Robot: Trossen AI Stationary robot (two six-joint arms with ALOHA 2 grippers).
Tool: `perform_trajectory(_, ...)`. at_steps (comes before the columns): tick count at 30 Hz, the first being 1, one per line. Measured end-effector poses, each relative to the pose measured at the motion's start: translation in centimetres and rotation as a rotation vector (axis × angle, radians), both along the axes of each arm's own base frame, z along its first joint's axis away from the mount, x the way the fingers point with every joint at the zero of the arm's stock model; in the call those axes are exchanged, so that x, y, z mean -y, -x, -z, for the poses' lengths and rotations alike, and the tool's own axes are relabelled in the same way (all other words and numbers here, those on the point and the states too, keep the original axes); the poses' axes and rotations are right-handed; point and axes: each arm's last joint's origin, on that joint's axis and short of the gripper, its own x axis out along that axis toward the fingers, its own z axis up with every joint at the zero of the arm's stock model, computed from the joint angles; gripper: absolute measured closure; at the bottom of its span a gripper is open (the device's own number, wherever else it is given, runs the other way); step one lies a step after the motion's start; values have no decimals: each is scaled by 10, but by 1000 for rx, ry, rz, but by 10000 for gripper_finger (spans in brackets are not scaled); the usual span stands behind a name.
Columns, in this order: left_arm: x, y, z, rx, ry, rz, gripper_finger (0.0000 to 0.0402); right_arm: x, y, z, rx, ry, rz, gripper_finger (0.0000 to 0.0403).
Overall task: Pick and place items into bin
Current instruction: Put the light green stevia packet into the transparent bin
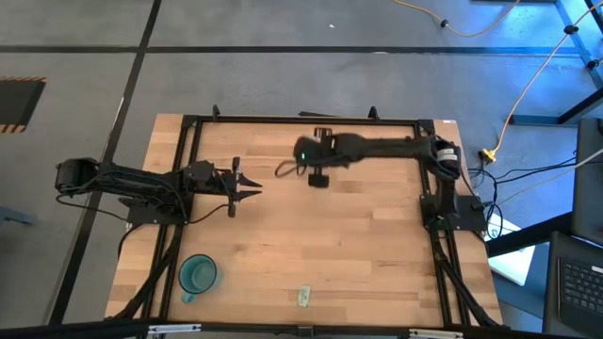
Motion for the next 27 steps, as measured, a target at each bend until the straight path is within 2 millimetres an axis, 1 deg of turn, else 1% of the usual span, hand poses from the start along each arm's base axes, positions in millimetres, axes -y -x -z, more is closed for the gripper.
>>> perform_trajectory(2, 0, 0, 0, -3, 1, 0, 329, 20, 1, 4, 5, -20, 9, 401)
perform_trajectory(5, 0, 0, 0, -5, 1, 0, 329, 45, 3, 18, -40, -28, 39, 401)
perform_trajectory(7, 0, 0, 0, -5, -1, 0, 329, 55, 5, 25, -61, -34, 50, 401)
perform_trajectory(9, 0, 0, 0, -6, -24, 1, 329, 62, 6, 29, -60, -63, 52, 401)
perform_trajectory(12, 0, 0, 0, -7, -41, 4, 329, 63, 7, 34, -72, -101, 45, 401)
perform_trajectory(17, 0, 0, 0, -8, -43, 4, 329, 60, 7, 37, -72, -103, 42, 401)
perform_trajectory(23, 0, 0, 0, -8, -43, 4, 329, 59, 11, 51, -83, -113, 38, 401)
perform_trajectory(27, 0, 0, 0, -8, -43, 4, 329, 59, 11, 53, -88, -113, 36, 391)
